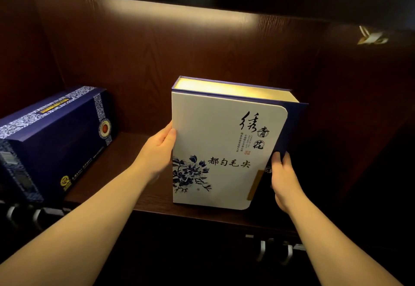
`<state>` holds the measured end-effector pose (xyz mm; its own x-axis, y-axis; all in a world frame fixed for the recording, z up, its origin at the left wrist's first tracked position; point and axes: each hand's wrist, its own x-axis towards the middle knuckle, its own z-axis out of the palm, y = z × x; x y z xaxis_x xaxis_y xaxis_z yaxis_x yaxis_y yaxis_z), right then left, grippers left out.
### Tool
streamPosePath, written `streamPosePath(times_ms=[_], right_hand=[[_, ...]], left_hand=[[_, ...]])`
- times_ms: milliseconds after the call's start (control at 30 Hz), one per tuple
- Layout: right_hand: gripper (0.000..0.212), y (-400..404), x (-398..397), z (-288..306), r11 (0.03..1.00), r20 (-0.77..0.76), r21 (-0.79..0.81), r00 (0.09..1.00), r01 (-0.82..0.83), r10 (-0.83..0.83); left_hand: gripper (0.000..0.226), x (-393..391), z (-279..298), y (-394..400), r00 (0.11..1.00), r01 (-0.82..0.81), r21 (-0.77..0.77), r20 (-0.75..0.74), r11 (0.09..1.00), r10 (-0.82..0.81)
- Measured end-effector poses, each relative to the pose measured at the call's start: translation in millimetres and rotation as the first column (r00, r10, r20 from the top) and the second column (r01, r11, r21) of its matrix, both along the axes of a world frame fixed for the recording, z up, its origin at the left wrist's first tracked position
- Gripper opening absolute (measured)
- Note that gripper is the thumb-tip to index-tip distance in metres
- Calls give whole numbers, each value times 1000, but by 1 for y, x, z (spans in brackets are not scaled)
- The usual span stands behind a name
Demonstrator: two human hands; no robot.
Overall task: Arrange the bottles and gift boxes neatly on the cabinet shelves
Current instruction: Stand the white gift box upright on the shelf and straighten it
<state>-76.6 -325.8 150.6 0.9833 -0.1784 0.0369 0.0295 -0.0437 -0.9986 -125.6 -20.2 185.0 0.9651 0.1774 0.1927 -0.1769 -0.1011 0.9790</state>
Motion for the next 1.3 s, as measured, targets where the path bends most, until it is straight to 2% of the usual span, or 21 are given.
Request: streamPosePath(times_ms=[167,300,1000,1300], right_hand=[[64,-2,-1,-5,1000,-12,-18,1000,25,-25],[63,-1,-2,-6,999,4,-27,1000,22,-22],[57,0,-8,-9,1000,35,13,999,3,-3],[63,0,-8,-11,1000,5,13,1000,15,-15]], left_hand=[[43,-5,0,-1,1000,-25,19,19,1000,25],[28,-8,3,0,1000,12,10,6,1000,-12],[31,-9,2,1,1000,-5,-9,-1,1000,5],[31,-10,2,2,1000,-8,0,-6,1000,8]])
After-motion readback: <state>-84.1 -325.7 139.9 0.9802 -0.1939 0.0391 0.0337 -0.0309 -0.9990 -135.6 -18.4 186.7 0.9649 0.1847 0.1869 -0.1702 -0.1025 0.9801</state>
